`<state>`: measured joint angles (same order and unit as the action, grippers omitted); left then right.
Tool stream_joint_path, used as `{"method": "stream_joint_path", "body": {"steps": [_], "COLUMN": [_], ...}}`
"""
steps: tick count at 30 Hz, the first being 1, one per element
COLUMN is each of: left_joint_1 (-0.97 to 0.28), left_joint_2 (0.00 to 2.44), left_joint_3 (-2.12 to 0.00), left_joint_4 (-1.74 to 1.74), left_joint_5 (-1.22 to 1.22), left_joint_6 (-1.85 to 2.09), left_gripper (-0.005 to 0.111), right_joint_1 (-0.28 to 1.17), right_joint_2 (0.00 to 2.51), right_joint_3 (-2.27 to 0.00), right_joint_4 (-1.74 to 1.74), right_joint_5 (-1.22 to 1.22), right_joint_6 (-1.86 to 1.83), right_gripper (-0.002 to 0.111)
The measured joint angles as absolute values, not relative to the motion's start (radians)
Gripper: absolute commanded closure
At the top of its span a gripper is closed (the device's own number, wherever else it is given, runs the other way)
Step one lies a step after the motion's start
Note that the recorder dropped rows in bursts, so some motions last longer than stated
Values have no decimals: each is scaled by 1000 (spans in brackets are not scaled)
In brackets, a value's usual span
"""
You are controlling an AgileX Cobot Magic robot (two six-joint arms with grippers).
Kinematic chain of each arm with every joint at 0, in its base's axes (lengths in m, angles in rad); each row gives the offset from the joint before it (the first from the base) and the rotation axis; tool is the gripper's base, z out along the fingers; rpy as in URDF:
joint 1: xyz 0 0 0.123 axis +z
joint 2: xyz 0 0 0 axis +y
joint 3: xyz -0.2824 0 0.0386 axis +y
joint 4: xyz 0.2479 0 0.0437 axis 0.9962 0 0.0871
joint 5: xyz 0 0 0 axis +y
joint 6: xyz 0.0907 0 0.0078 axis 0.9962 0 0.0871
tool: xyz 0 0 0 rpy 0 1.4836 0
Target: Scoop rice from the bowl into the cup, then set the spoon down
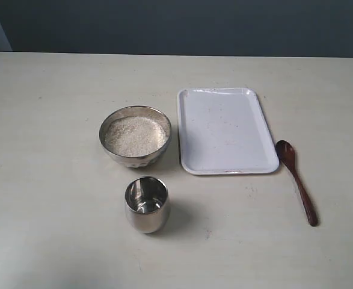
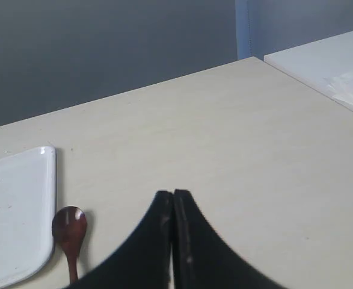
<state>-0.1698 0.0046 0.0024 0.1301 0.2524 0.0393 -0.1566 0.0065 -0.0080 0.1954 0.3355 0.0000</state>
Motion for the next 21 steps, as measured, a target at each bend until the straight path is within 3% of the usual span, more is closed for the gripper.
{"method": "stream_joint_path", "body": {"steps": [14,21], "left_joint_1": [-170,-170], "left_joint_2": [5,5], "left_joint_3": [2,2], "left_joint_4": [130,130], "left_joint_5": [252,252], "left_joint_6": [39,39], "left_gripper": [106,106], "right_joint_1": [-157,-157], "right_joint_2": [7,7], "right_joint_3": [-8,-3], "right_joint_4": [194,301], "right_joint_5": [331,99], "right_joint_6": [0,0], "right_gripper": [109,109]}}
